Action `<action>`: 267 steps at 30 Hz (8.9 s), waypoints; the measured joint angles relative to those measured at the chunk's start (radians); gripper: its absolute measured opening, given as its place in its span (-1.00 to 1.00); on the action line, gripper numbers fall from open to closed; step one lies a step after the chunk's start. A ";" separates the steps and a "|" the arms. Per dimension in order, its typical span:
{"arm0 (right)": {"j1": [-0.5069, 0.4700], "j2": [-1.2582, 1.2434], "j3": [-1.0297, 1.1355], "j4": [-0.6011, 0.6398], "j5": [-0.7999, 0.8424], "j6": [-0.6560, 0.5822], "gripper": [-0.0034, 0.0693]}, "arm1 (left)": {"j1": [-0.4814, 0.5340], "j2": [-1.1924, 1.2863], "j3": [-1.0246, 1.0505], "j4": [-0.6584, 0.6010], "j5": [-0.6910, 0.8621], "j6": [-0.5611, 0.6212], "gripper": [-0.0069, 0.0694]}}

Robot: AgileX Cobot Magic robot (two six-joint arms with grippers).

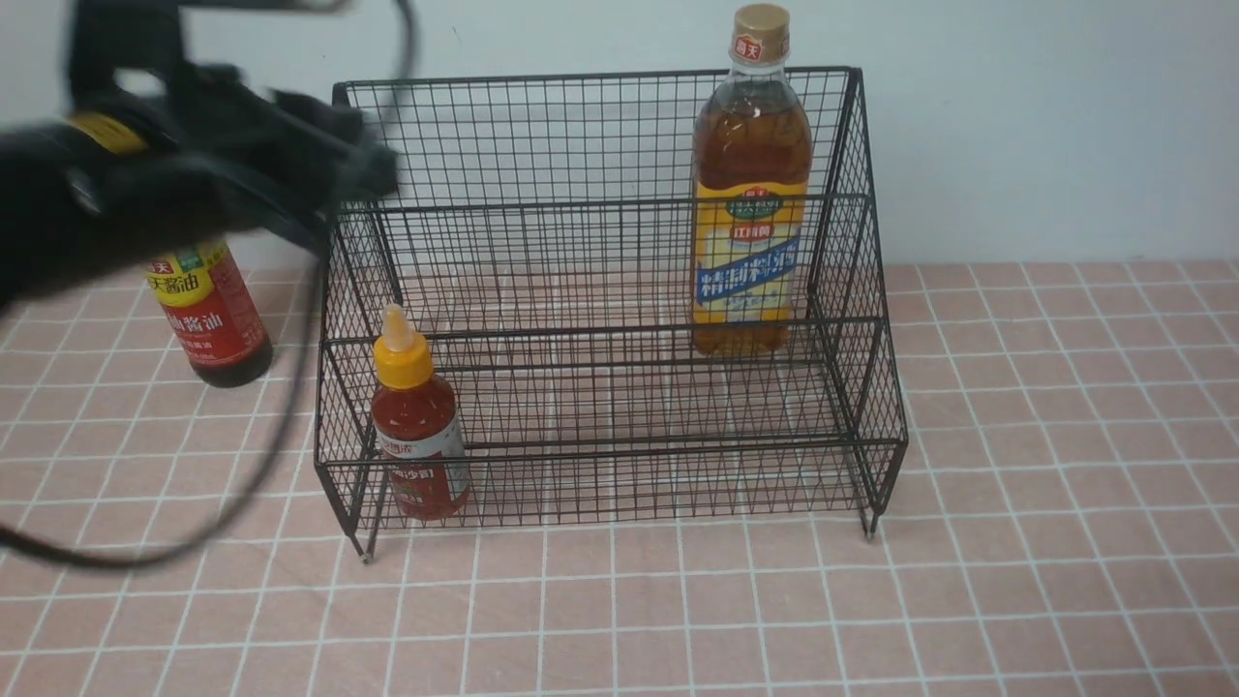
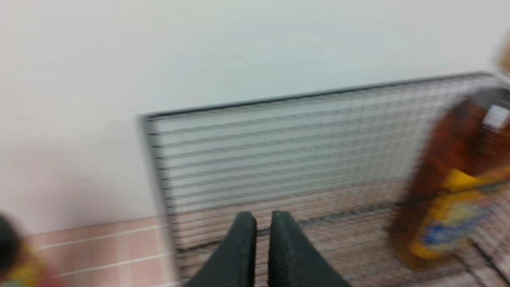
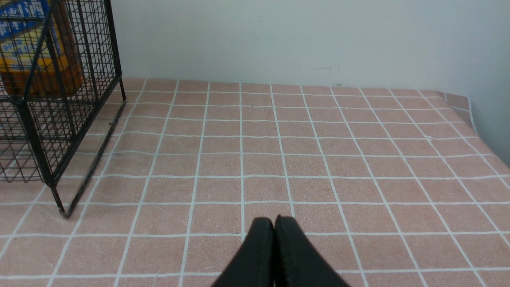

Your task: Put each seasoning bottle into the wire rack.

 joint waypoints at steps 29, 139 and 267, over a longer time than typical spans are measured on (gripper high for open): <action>0.000 0.000 0.000 0.000 0.000 0.000 -0.94 | 0.279 0.384 -0.185 -0.008 -0.416 -0.007 0.65; -0.001 0.000 0.000 0.002 0.000 0.000 -0.95 | -0.244 0.416 -0.275 0.046 0.023 -0.006 -0.14; -0.001 0.001 0.000 0.002 0.001 0.004 -0.95 | 0.115 -1.277 1.046 0.494 0.225 -0.409 -0.84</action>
